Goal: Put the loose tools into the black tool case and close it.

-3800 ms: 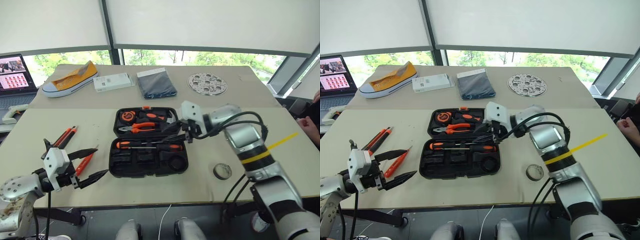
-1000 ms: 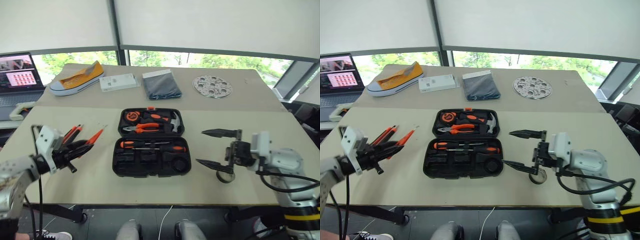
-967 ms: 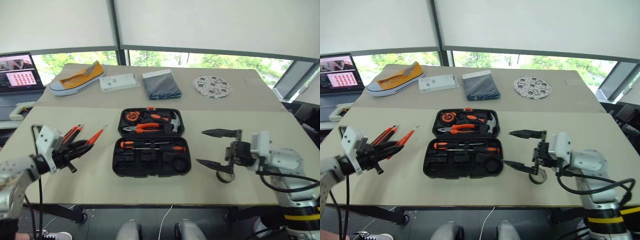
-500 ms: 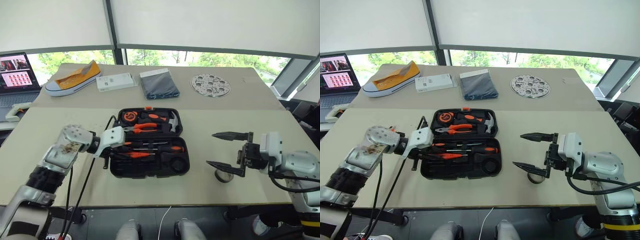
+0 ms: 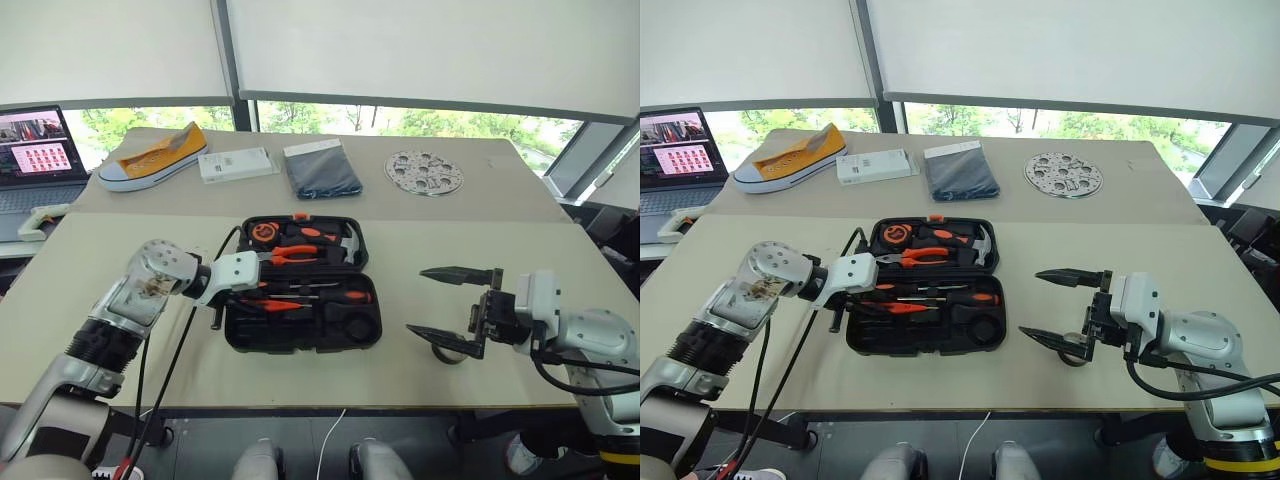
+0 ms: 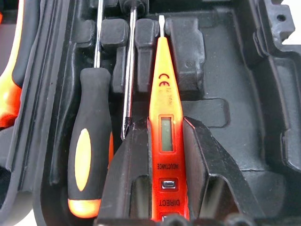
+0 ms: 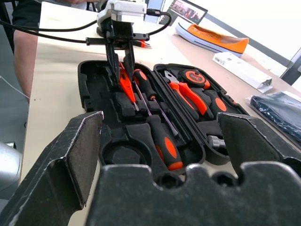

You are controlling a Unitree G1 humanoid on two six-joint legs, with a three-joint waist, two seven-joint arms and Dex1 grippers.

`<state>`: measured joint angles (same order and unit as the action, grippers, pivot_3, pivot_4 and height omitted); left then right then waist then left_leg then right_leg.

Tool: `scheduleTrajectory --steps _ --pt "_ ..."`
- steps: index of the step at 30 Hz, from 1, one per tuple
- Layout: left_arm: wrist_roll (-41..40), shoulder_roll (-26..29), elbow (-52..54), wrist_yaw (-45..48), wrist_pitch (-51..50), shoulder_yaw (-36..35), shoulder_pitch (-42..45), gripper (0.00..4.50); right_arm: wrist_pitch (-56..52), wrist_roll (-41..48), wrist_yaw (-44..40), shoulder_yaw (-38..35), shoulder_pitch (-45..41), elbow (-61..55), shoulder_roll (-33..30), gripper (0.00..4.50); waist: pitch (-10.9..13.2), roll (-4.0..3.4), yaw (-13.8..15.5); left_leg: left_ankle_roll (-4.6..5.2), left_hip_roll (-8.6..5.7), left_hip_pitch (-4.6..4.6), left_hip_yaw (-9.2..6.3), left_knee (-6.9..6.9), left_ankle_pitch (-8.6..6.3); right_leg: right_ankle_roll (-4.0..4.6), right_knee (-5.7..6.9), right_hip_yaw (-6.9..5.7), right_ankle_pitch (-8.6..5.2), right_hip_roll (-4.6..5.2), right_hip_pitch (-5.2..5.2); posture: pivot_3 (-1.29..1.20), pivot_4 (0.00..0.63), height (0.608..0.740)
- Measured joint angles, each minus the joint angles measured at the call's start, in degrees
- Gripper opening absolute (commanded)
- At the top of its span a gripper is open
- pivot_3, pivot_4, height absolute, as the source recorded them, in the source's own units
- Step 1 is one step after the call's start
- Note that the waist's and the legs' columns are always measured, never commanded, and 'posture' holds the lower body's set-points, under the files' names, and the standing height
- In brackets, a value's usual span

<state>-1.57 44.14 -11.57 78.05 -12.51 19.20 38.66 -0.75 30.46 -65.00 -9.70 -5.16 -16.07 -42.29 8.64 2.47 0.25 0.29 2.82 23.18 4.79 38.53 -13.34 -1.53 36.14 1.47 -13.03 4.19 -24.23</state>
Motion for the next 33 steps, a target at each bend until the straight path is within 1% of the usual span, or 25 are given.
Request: scheduleTrajectory --steps 7,12,13,14,18,20,22,25,26,27,28,30,31,32,33 --pt "3.34 -0.53 0.58 0.19 -0.92 2.04 1.89 0.47 -0.04 -0.03 0.88 0.75 0.00 -0.28 0.39 4.50 0.00 -0.01 0.30 0.05 0.01 0.02 -0.02 0.23 -0.03 -0.03 0.10 0.00 0.03 -0.01 0.03 0.00 0.150 0.740" --pt "3.24 -0.94 0.71 0.51 -2.51 1.58 1.77 0.47 -0.51 -0.03 1.47 1.08 0.00 -0.32 0.41 4.50 -0.01 -0.01 0.28 0.05 0.02 0.00 -0.03 0.29 -0.02 -0.11 0.11 0.01 0.03 -0.01 0.06 0.00 0.150 0.740" --pt "2.98 -1.16 0.62 0.40 -2.44 1.09 1.38 1.48 -0.57 -0.03 1.50 1.18 0.01 -0.35 0.49 4.50 -0.01 -0.02 0.29 0.05 0.02 0.01 -0.03 0.29 -0.02 -0.11 0.11 0.01 0.03 0.00 0.05 0.00 0.150 0.740" --pt "2.42 -1.51 0.50 0.08 -2.10 0.55 0.91 1.73 -0.60 -0.03 1.55 1.21 0.01 -0.35 0.61 4.50 -0.01 -0.02 0.29 0.05 0.02 0.02 -0.03 0.29 -0.02 -0.10 0.10 0.01 0.04 0.00 0.05 0.00 0.150 0.740" --pt "-0.55 -3.21 -0.94 -0.52 2.44 -1.19 -1.18 3.19 -0.69 -0.03 1.61 1.43 0.21 -0.58 0.66 4.50 0.00 -0.01 0.35 0.07 0.02 0.12 -0.05 0.32 -0.03 -0.01 0.09 0.00 0.10 0.00 -0.01 0.00 0.150 0.740" --pt "-3.02 -3.58 -2.13 0.20 4.98 -3.44 -1.34 3.19 -0.69 -0.02 1.61 1.43 0.50 -0.61 0.65 4.50 0.00 0.00 0.43 0.07 0.02 0.15 -0.07 0.35 -0.03 -0.03 0.09 -0.02 0.11 0.00 -0.02 0.00 0.150 0.740" --pt "-7.12 -3.84 -2.32 1.08 5.22 -7.57 -1.16 3.19 -0.90 0.05 1.61 1.37 0.99 -0.61 0.64 4.50 0.00 0.00 0.39 0.07 0.02 0.13 -0.06 0.35 -0.03 -0.03 0.09 -0.02 0.12 0.02 0.00 0.00 0.150 0.740" --pt "-7.50 -3.74 -4.90 1.13 7.47 -8.83 -0.35 3.19 -1.89 0.15 1.57 1.24 1.07 -0.64 0.43 4.50 0.00 -0.01 0.39 0.08 0.01 0.12 -0.06 0.35 -0.03 -0.04 0.08 -0.02 0.12 0.01 0.01 0.00 0.150 0.740" --pt "-7.36 -3.98 -6.62 0.93 8.59 -8.87 -0.37 2.80 -2.21 0.15 1.48 1.07 1.08 -0.64 0.21 4.50 0.00 0.00 0.38 0.08 0.01 0.13 -0.06 0.35 -0.03 -0.04 0.08 -0.02 0.12 0.01 0.00 0.00 0.150 0.740" --pt "-7.29 -4.35 -7.59 0.55 8.92 -8.95 -0.37 2.67 -2.27 0.15 1.46 1.01 1.07 -0.64 0.05 4.50 0.00 0.00 0.39 0.08 0.01 0.13 -0.06 0.35 -0.03 -0.04 0.08 -0.02 0.12 0.01 0.01 0.00 0.150 0.740" --pt "-7.30 -5.21 -8.90 -0.01 9.50 -9.16 -0.37 2.39 -2.35 0.15 1.46 0.85 1.05 -0.64 0.00 4.50 0.00 0.00 0.39 0.08 0.01 0.14 -0.06 0.35 -0.03 -0.04 0.07 -0.02 0.12 0.01 0.01 0.00 0.150 0.740" --pt "-7.54 -6.96 -10.26 -0.61 10.77 -9.28 -0.70 1.68 -2.46 0.15 1.51 0.79 0.82 -0.66 0.00 4.50 0.00 0.00 0.45 0.08 0.00 0.17 -0.07 0.37 -0.03 -0.06 0.06 -0.02 0.13 0.01 0.01 0.00 0.150 0.740" --pt "-7.61 -7.69 -10.52 -0.75 11.26 -9.28 -1.16 1.17 -2.48 0.15 1.54 0.78 0.81 -0.73 0.01 4.50 0.00 0.00 0.42 0.10 0.00 0.17 -0.06 0.37 -0.05 -0.06 0.05 -0.02 0.13 0.02 0.01 0.00 0.150 0.740" --pt "-7.62 -8.08 -10.75 -0.91 11.46 -9.28 -1.59 0.93 -2.51 0.14 1.59 0.78 0.86 -0.81 0.02 4.50 0.00 0.00 0.41 0.11 0.00 0.18 -0.06 0.36 -0.05 -0.05 0.05 -0.02 0.13 0.02 0.00 0.00 0.150 0.740" --pt "-7.62 -8.41 -11.01 -1.05 11.91 -9.28 -2.23 0.46 -2.52 0.14 1.62 0.78 0.98 -0.94 0.03 4.50 0.00 0.00 0.41 0.12 0.00 0.18 -0.06 0.36 -0.06 -0.05 0.05 -0.02 0.13 0.01 0.00 0.00 0.150 0.740"
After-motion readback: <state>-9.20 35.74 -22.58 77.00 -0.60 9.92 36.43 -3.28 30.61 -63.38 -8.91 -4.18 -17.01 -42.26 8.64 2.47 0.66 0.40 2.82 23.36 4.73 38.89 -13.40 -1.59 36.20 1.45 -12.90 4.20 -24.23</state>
